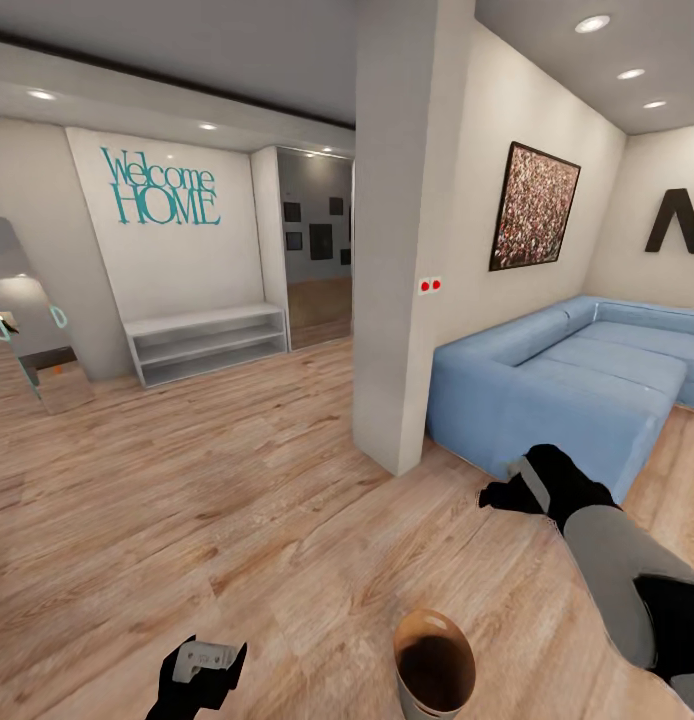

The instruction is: Put the three can of soda from the living room inside the tash can in the kitchen.

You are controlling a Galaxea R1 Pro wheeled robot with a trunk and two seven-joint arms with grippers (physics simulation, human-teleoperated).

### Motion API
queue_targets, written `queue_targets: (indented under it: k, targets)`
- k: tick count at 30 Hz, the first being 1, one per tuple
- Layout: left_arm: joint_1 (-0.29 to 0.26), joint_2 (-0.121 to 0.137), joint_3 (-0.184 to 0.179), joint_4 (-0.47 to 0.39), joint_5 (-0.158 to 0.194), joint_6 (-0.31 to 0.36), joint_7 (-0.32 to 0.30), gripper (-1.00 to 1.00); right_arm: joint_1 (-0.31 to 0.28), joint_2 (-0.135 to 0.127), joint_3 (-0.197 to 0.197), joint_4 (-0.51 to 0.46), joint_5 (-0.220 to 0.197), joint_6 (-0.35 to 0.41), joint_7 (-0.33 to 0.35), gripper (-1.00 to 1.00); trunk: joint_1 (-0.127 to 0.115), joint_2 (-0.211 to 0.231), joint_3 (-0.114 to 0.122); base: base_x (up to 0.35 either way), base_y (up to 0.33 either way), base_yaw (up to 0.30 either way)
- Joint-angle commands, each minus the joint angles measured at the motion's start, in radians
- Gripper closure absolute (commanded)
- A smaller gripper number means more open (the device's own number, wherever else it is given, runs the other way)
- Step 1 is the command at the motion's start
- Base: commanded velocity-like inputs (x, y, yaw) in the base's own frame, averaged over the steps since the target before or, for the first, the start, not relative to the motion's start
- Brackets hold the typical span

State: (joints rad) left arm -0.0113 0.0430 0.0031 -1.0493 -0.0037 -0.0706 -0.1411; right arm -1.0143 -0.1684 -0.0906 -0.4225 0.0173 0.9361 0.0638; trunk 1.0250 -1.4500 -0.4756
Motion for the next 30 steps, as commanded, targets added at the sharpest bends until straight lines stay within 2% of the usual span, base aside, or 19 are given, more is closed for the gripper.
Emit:
queue_targets:
  k: [1,12,21,30]
  targets:
    - [0.0,0.0,0.0,0.0,0.0,0.0,0.0,-1.0,-0.028,-0.016,0.0,0.062,-0.002,-0.015,-0.003,-1.0,0.0,0.0,0.0,0.0,0.0,0.0]
    - [-0.001,0.0,0.001,0.003,0.0,0.0,0.0,-1.0,-0.056,-0.028,0.004,0.223,-0.003,-0.033,-0.005,-1.0,0.0,0.0,0.0,0.0,0.0,0.0]
    - [-0.001,0.0,0.001,0.049,0.007,0.0,0.0,-1.0,-0.057,-0.026,0.008,0.249,-0.001,-0.034,-0.004,-1.0,0.0,0.0,0.0,0.0,0.0,0.0]
    - [-0.001,0.0,0.002,0.067,0.012,0.0,-0.001,-1.0,-0.056,-0.025,0.049,0.244,-0.002,-0.035,-0.002,-1.0,0.0,0.0,0.0,0.0,0.0,0.0]
